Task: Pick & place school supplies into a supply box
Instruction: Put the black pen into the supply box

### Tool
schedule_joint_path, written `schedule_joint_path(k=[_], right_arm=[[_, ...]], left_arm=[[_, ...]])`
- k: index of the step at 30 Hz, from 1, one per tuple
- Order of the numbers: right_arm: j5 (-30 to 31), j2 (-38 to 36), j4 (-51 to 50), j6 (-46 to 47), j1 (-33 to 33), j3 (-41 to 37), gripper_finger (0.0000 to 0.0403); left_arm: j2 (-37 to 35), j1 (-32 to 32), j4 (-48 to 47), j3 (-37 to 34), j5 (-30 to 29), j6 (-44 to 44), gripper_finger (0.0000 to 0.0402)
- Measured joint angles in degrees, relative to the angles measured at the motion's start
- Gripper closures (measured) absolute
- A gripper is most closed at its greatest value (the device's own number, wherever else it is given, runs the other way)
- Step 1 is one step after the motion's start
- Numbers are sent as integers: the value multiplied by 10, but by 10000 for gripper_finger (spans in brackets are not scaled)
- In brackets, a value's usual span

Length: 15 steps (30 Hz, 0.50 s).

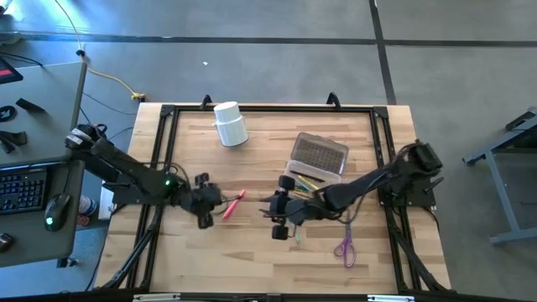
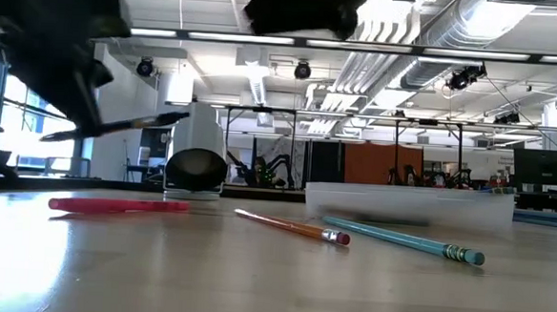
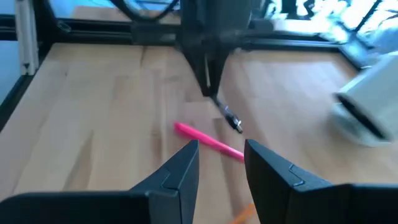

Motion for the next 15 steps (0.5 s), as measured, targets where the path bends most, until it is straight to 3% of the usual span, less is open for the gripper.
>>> schedule_joint_path(k=[5,9,15], right_arm=[[80,-80,-102,5,23,-2,290],[139,-125,-202,56,39,-2,290],[192,-139,-310,151,49,-3,290]], left_arm=[[35,114,117,16,90,129,338],[115,175,233,54,161,235,338],[288,227,259,199,145,324,337]])
